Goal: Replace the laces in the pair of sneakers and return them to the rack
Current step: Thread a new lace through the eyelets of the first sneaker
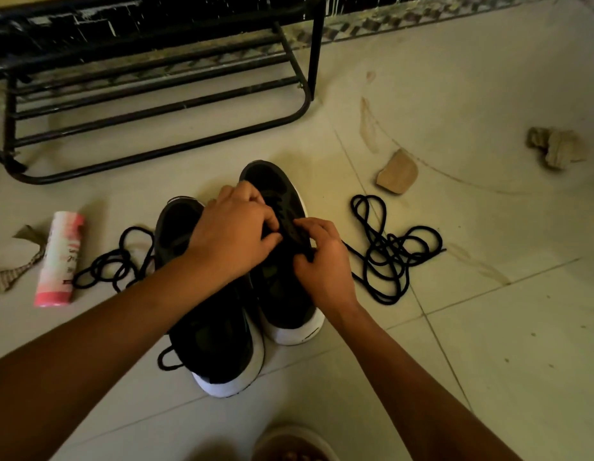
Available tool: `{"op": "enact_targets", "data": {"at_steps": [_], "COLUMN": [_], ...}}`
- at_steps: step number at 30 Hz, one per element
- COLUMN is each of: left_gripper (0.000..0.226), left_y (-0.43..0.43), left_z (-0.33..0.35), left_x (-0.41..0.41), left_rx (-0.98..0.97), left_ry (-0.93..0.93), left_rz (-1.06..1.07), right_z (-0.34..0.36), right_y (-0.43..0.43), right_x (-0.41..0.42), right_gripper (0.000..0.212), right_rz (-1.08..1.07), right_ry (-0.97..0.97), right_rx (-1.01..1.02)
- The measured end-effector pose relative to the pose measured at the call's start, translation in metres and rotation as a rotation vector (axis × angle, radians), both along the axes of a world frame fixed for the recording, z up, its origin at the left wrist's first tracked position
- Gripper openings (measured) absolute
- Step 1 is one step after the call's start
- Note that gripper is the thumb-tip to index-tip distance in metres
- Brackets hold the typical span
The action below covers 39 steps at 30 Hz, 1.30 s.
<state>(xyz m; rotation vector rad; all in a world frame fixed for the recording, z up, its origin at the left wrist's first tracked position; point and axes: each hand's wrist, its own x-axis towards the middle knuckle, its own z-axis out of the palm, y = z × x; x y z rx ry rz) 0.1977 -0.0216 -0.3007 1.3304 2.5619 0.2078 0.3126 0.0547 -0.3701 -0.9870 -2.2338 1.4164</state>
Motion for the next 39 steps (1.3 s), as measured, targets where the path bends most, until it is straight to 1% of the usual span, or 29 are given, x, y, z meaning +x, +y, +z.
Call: {"op": "enact_targets", "data": {"at_steps": [3, 5, 6, 9, 10, 12, 14, 17, 20, 23, 26, 28, 33, 37, 39], "left_gripper": [0.038, 0.044, 0.041, 0.030, 0.030, 0.032, 0.038, 0.041, 0.036, 0.032, 0.025, 0.024, 0.028, 0.026, 0.023], "left_y": [0.006, 0.009, 0.009, 0.005, 0.003, 0.002, 0.003, 0.005, 0.006, 0.010, 0.014, 0.015, 0.016, 0.011, 0.011], "left_z": [-0.011, -0.018, -0.020, -0.023, -0.023, -0.024, -0.024, -0.029, -0.031, -0.030, -0.027, -0.025, -0.028, -0.032, -0.029], "left_x": [0.011, 0.014, 0.013, 0.007, 0.005, 0.005, 0.009, 0.015, 0.017, 0.017, 0.016, 0.013, 0.005, -0.010, -0.013], "left_rx": [-0.139, -0.169, -0.138, 0.017, 0.031, 0.033, 0.032, 0.062, 0.106, 0.128, 0.158, 0.172, 0.119, 0.070, 0.055], "left_ry": [0.190, 0.235, 0.197, -0.023, -0.042, -0.010, 0.009, -0.024, -0.122, -0.250, -0.375, -0.425, -0.431, -0.491, -0.538], "left_rz": [-0.004, 0.011, 0.030, 0.115, 0.128, 0.147, 0.191, 0.267, 0.356, 0.448, 0.521, 0.556, 0.515, 0.412, 0.403], "right_z": [0.002, 0.003, 0.002, -0.001, -0.002, -0.004, -0.005, -0.007, -0.006, -0.004, -0.005, -0.006, -0.007, -0.007, -0.007], "right_y": [0.000, 0.001, 0.001, 0.004, 0.004, 0.004, 0.004, 0.004, 0.003, 0.002, 0.002, 0.003, 0.004, 0.003, 0.002], "right_x": [0.001, 0.002, 0.002, 0.004, 0.004, 0.004, 0.004, 0.005, 0.007, 0.008, 0.007, 0.007, 0.007, 0.007, 0.007], "right_gripper": [0.051, 0.051, 0.050, 0.048, 0.047, 0.045, 0.042, 0.042, 0.043, 0.045, 0.046, 0.047, 0.048, 0.046, 0.045], "right_rz": [-0.002, -0.003, -0.005, -0.017, -0.019, -0.027, -0.038, -0.044, -0.038, -0.040, -0.032, -0.031, -0.026, -0.027, -0.030], "right_ry": [0.002, 0.012, 0.015, 0.029, 0.035, 0.049, 0.063, 0.080, 0.118, 0.165, 0.164, 0.161, 0.143, 0.140, 0.145], "right_rx": [-0.021, -0.031, -0.036, -0.042, -0.048, -0.062, -0.081, -0.125, -0.156, -0.112, -0.094, -0.100, -0.112, -0.125, -0.133]}}
